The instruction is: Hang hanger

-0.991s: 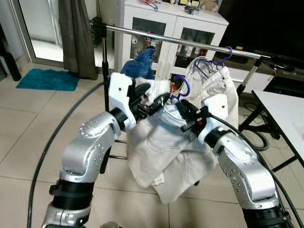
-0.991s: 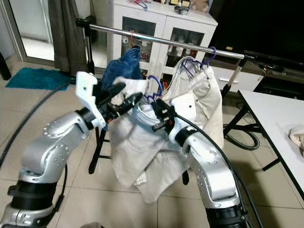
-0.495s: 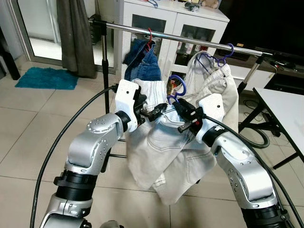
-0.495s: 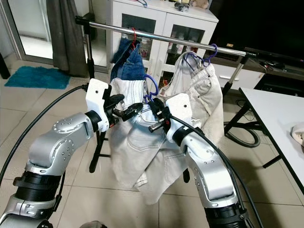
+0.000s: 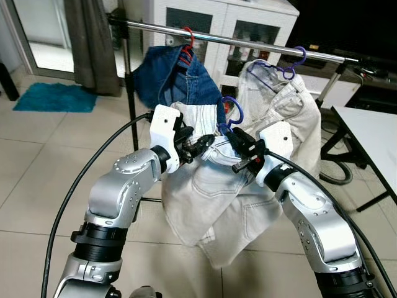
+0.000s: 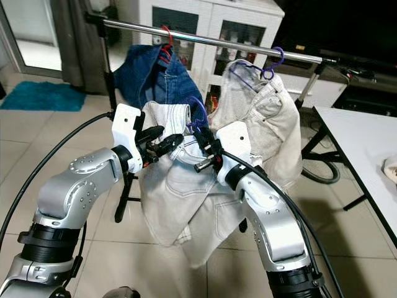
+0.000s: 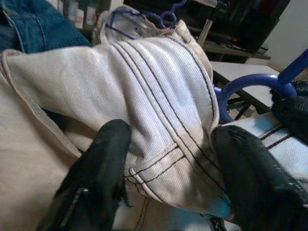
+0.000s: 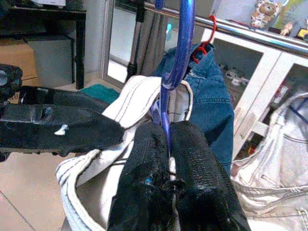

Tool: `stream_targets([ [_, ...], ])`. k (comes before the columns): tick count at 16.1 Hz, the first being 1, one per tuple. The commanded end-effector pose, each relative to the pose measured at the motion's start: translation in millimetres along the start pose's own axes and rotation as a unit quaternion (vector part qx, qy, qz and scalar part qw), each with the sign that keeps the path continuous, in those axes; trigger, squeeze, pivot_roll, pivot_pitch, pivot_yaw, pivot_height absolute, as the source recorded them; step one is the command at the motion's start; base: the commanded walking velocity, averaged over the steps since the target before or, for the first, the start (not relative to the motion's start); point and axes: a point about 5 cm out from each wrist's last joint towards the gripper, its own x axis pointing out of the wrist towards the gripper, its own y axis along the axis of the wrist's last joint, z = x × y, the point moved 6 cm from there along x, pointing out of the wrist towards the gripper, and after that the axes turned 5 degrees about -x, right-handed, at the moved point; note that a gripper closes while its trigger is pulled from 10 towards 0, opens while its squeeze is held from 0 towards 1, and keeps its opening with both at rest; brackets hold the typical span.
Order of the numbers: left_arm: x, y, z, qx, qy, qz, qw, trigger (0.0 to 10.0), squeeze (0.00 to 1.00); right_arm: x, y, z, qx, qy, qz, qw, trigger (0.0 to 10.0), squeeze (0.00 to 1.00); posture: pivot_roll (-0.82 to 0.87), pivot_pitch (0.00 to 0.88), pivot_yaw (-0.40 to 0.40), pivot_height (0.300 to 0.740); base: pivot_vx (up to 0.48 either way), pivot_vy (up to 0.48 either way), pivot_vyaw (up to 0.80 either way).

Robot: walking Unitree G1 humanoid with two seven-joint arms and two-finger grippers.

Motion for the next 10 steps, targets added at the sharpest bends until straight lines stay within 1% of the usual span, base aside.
stream_targets([
  [1, 1.5, -2.9, 2.1, -0.005, -0.002, -0.009, 1.000, 0.0, 0.00, 1.1, 26.7, 7.1, -0.020, -0.012, 0.050, 0.998, 0.0, 0.00, 0.10, 0.000, -0.124, 0.740, 0.000, 0.000, 0.00],
  [7, 2.0, -4.3, 3.2, -0.015, -0.008, -0.013, 1.000, 0.0, 0.00, 0.4, 29.0, 8.4, -0.019, -0.016, 0.054, 0.998, 0.0, 0.00, 0.10, 0.000, -0.119, 0.740, 0.000, 0.000, 0.00],
  [10, 0.6, 0.8, 0.1, -0.019, -0.004, -0.001, 1.000, 0.0, 0.00, 1.2, 28.8, 7.8, -0.021, -0.013, 0.053, 0.998, 0.0, 0.00, 0.10, 0.000, -0.122, 0.740, 0.000, 0.000, 0.00],
])
